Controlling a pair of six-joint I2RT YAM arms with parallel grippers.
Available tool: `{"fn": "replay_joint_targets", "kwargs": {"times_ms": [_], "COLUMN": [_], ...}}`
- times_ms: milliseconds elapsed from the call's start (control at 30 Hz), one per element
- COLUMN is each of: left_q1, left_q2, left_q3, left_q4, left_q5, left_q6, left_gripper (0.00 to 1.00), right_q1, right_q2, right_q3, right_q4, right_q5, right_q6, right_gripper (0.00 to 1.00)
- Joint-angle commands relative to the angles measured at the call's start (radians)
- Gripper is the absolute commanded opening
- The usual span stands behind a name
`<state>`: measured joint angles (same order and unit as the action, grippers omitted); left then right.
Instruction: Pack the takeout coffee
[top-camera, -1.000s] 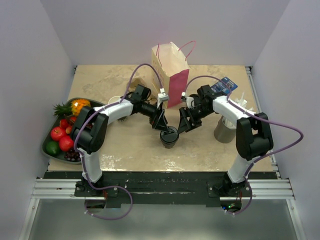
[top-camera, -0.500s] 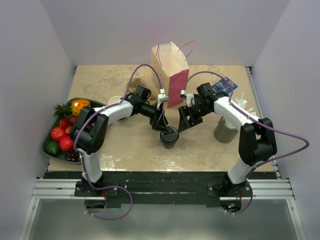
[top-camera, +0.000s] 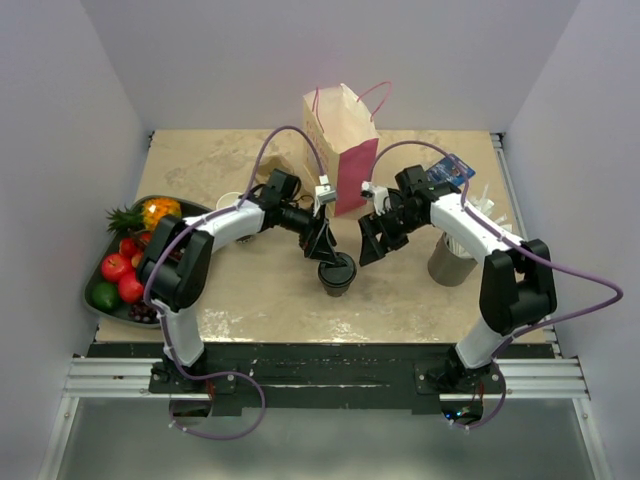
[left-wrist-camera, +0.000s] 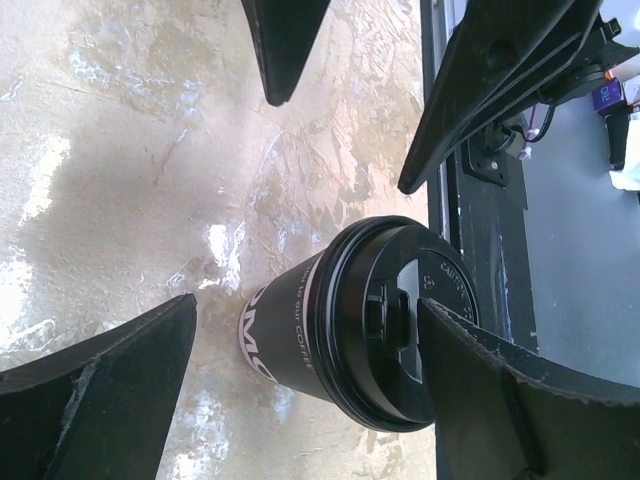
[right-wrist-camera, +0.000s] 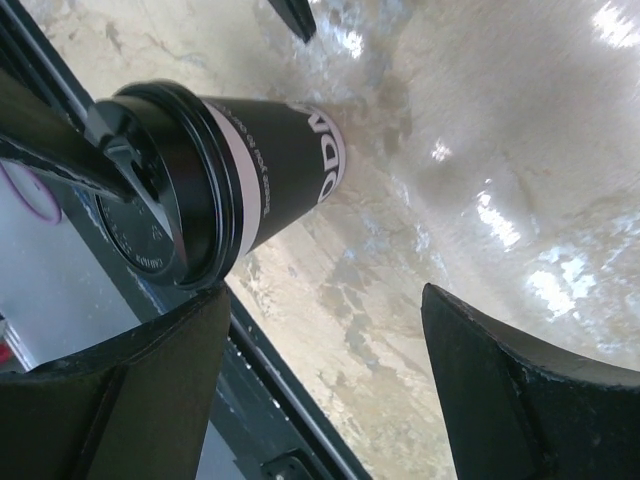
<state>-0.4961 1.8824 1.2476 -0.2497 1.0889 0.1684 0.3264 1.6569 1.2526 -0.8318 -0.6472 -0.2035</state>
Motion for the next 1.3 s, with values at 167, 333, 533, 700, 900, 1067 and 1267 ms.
{"fn": "replay_joint_targets", "kwargs": {"times_ms": [167, 333, 533, 700, 900, 1067, 1267], "left_q1": [0.001, -0.001, -0.006, -0.010, -0.010, -0.009, -0.009], "left_q2": [-0.088, -0.094, -0.103, -0.103, -0.098, -0.092, -0.082], "left_q3": [-0.028, -0.053, -0.074, -0.079, -0.079, -0.079, -0.076], "left_q4": [-0.040, -0.052, -0.053, -0.051, -0.046, -0.042, -0.030], "left_q5": [0.005, -0.001, -0.012, -0.018, -0.021, -0.023, -0.026], "left_q6": [0.072, 0.085, 0.092, 0.092, 0.083, 0.074, 0.060], "left_gripper": [0.95, 0.95, 0.96, 0.95, 0.95, 0.95, 0.95], "right_q1": [0.013, 0.037, 0.042, 0.046, 0.065, 0.069, 0.077], "right_q2": [-0.066, -0.069, -0.048, -0.026, -0.014, -0.013, -0.006], "right_q3": [-0.058, -0.076, -0.076, -0.074, -0.074, -0.076, -0.079], "right_q4": [0.008, 0.039, 0.059, 0.062, 0.059, 0.054, 0.049], "right_q5": [-0.121, -0.129, -0.117, -0.098, -0.092, -0.088, -0.072], "right_q6": [-0.007, 0.024, 0.052, 0.056, 0.052, 0.042, 0.029], "right_gripper": [0.81, 0.82, 0.82, 0.82, 0.82, 0.82, 0.82]}}
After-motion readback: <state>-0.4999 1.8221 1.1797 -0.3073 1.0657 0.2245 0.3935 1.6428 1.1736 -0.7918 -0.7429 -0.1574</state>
